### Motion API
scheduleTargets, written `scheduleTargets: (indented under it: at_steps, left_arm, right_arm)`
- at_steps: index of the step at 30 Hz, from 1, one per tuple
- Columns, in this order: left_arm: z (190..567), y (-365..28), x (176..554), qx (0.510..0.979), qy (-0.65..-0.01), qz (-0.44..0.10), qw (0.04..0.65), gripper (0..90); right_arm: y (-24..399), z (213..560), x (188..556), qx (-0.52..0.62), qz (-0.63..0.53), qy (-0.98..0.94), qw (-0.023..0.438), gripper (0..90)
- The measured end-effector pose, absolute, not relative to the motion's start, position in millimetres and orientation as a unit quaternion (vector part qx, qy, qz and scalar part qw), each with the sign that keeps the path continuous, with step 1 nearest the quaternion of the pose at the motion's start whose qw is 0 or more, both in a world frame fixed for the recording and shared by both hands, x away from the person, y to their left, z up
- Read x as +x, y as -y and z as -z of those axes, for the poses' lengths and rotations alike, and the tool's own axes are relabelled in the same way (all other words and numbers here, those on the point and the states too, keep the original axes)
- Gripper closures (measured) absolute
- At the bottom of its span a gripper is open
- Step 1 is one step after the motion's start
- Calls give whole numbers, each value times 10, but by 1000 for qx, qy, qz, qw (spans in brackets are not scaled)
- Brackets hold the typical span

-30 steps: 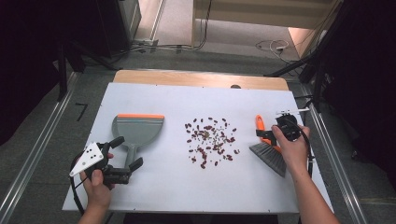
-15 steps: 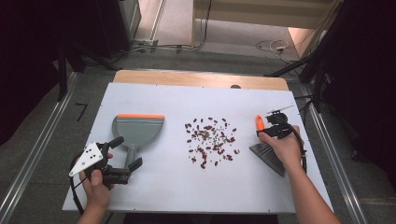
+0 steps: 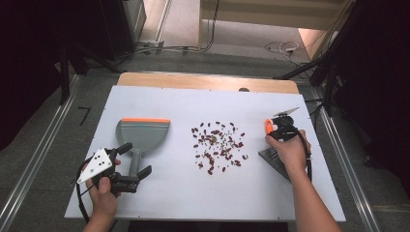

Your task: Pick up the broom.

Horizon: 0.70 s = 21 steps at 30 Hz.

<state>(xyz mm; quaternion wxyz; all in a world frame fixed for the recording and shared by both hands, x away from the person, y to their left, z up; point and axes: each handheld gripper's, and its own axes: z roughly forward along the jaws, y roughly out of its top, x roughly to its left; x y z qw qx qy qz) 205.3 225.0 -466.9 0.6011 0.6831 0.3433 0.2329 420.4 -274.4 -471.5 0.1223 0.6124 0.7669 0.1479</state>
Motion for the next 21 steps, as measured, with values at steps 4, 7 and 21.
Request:
scheduleTargets:
  at_steps: [4, 7, 21]
  left_arm:
    - [4666, -2227, 2044, 683, -342, -232, 602, 2]
    - [4654, -2228, 2032, 685, -341, -235, 600, 2]
    - [4595, -2129, 2021, 684, -338, -238, 601, 3]
  right_arm:
    - [2750, 4747, 4124, 612, -171, -759, 143, 671]
    - [2815, 4752, 4087, 609, -197, -756, 140, 673]
    - [3325, 4403, 3423, 582, -424, -664, 202, 674]
